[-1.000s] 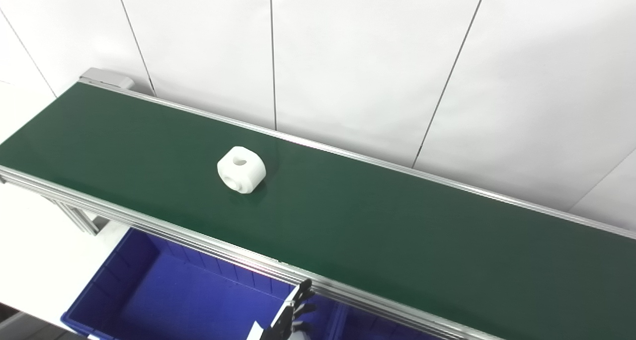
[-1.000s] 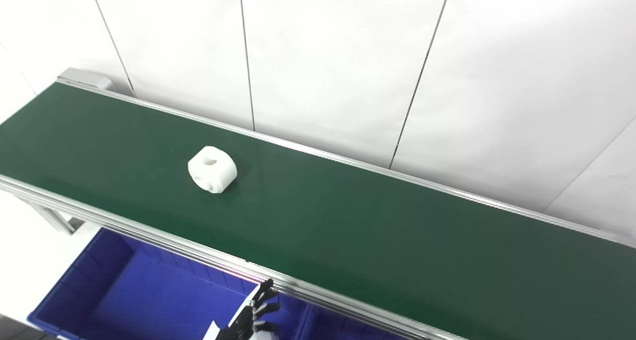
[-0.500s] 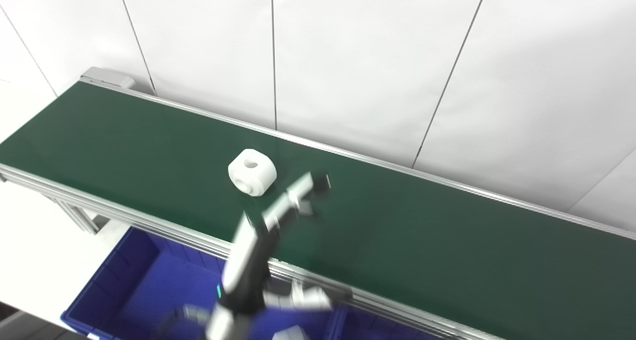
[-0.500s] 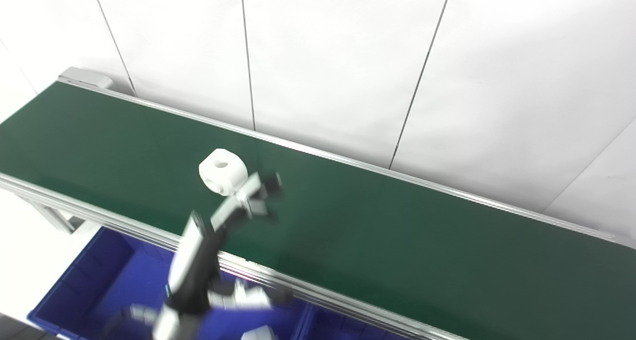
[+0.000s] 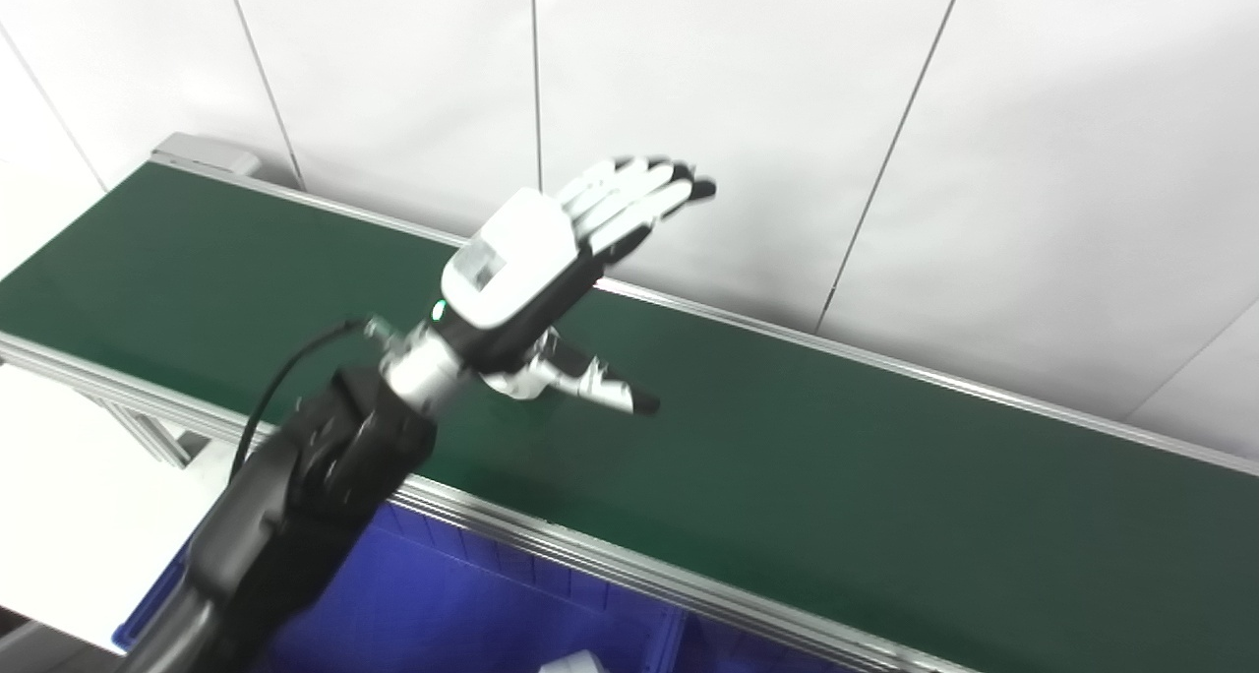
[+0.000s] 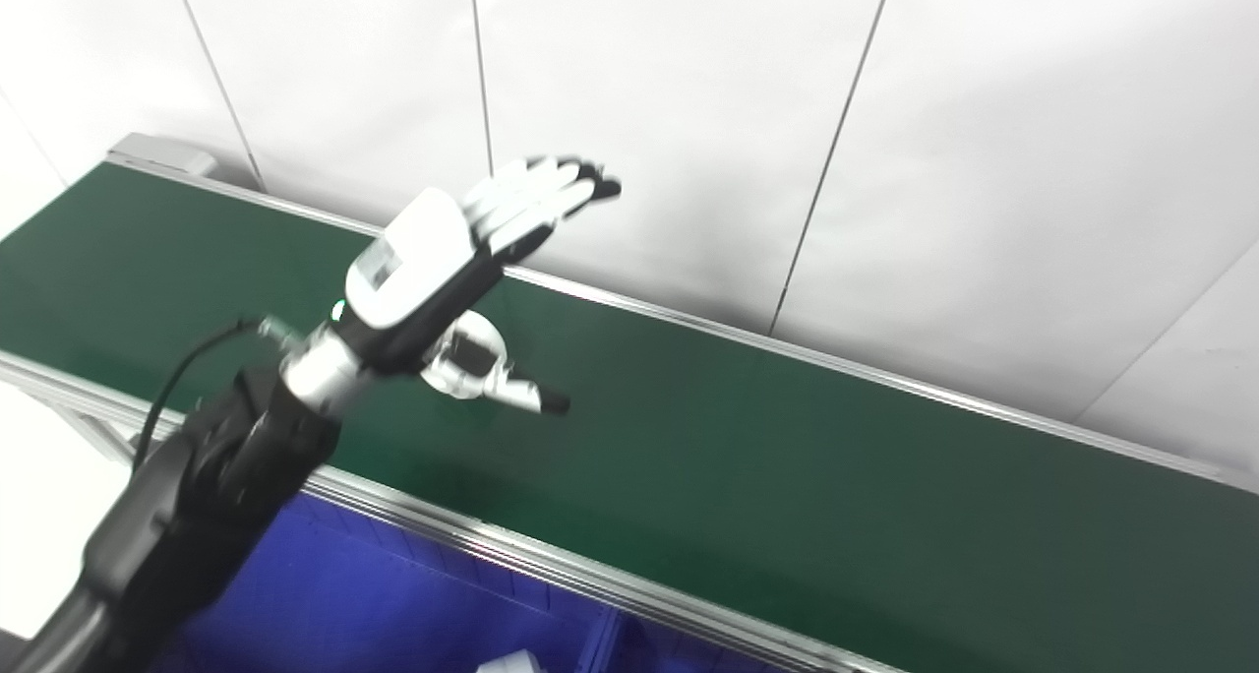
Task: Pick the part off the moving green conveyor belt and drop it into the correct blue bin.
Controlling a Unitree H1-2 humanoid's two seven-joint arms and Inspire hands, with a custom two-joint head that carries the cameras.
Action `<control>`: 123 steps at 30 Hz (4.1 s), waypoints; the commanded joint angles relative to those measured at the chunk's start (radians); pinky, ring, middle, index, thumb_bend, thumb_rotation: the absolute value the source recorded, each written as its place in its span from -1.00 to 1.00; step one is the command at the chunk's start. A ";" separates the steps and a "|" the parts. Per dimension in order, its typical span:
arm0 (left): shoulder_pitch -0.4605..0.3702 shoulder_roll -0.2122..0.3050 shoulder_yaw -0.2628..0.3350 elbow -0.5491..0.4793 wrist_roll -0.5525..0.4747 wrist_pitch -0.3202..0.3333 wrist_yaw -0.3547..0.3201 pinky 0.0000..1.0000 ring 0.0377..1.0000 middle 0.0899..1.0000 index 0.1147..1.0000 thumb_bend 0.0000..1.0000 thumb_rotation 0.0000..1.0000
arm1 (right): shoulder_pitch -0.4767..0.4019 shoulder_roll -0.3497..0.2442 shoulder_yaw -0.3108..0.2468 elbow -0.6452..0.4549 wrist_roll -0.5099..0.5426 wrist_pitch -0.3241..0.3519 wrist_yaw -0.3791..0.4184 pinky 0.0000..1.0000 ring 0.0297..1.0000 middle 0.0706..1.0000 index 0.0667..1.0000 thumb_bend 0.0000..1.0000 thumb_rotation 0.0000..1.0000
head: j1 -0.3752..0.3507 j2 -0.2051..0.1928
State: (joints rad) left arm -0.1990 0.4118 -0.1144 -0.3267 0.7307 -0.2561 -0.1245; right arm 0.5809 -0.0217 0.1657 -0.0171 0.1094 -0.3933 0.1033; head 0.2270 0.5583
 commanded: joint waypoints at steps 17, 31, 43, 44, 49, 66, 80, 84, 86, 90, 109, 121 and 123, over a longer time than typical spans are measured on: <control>-0.336 0.207 -0.152 0.420 -0.052 -0.077 -0.325 0.82 0.88 0.90 0.80 1.00 -0.39 | 0.028 0.006 0.010 -0.064 -0.018 -0.015 0.006 1.00 1.00 1.00 1.00 0.73 1.00 | -0.010 0.020; -0.374 0.176 -0.235 0.567 -0.097 -0.012 -0.468 0.65 0.83 0.86 0.80 1.00 -0.27 | 0.043 0.010 0.020 -0.087 -0.023 -0.007 0.004 1.00 1.00 1.00 1.00 0.72 1.00 | -0.026 0.033; -0.319 0.156 -0.309 0.657 0.257 -0.062 0.008 0.70 0.81 0.83 0.67 1.00 -0.74 | 0.049 0.010 0.025 -0.094 -0.032 -0.006 0.002 1.00 1.00 1.00 1.00 0.73 1.00 | -0.034 0.041; -0.314 0.153 -0.312 0.663 0.270 -0.062 0.034 0.69 0.80 0.83 0.65 1.00 -0.78 | 0.050 0.009 0.025 -0.095 -0.032 -0.005 0.002 1.00 1.00 1.00 1.00 0.73 1.00 | -0.034 0.042; -0.300 0.136 -0.348 0.719 0.350 -0.063 0.189 0.51 0.58 0.59 0.46 0.96 -0.94 | 0.053 0.009 0.026 -0.098 -0.029 -0.004 0.003 1.00 1.00 1.00 1.00 0.75 1.00 | -0.036 0.045; -0.300 0.115 -0.336 0.764 0.172 -0.168 0.179 -0.28 -0.20 -0.13 -0.12 0.01 -1.00 | 0.058 0.011 0.034 -0.108 -0.022 0.005 0.003 1.00 1.00 1.00 1.00 0.73 1.00 | -0.046 0.052; -0.232 0.187 -0.228 0.462 0.079 -0.105 0.001 -0.25 -0.19 -0.12 -0.12 0.01 -1.00 | 0.066 0.012 0.036 -0.142 -0.019 0.029 0.001 1.00 1.00 1.00 1.00 0.79 1.00 | -0.005 0.079; -0.155 0.214 -0.143 0.293 0.040 -0.063 -0.041 -0.25 -0.23 -0.13 -0.10 0.01 -1.00 | 0.069 0.007 0.036 -0.159 -0.007 0.041 0.004 1.00 1.00 1.00 1.00 0.75 1.00 | 0.008 0.092; -0.089 0.229 -0.086 0.206 0.028 -0.056 -0.025 -0.31 -0.26 -0.21 -0.09 0.00 -1.00 | 0.071 0.003 0.036 -0.170 -0.002 0.053 0.006 1.00 1.00 1.00 1.00 0.75 1.00 | 0.020 0.101; 0.065 0.238 0.028 0.023 -0.005 -0.013 -0.043 -0.32 -0.24 -0.20 -0.09 0.00 -1.00 | 0.072 -0.007 0.036 -0.191 0.015 0.073 0.013 1.00 1.00 1.00 1.00 0.73 1.00 | 0.046 0.123; 0.552 0.172 0.239 -0.201 0.023 0.029 -0.066 -0.17 -0.14 -0.09 -0.21 0.01 -1.00 | 0.061 -0.024 0.062 -0.304 0.058 0.190 0.027 1.00 1.00 1.00 1.00 0.72 1.00 | 0.159 0.229; 0.653 0.184 0.218 -0.034 0.065 -0.025 -0.048 -0.24 -0.20 -0.06 -0.20 0.01 -1.00 | 0.038 -0.019 0.075 -0.278 0.052 0.175 0.029 1.00 1.00 1.00 1.00 0.74 1.00 | 0.114 0.205; 0.646 0.188 0.210 -0.017 0.061 -0.028 -0.055 -0.25 -0.20 -0.06 -0.18 0.01 -1.00 | 0.041 -0.022 0.072 -0.280 0.052 0.178 0.028 1.00 1.00 1.00 1.00 0.75 1.00 | 0.113 0.204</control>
State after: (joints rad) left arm 0.4586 0.5669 0.0887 -0.3321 0.7931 -0.2637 -0.2014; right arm 0.6150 -0.0462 0.2384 -0.2801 0.1645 -0.1995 0.1224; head 0.3390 0.7624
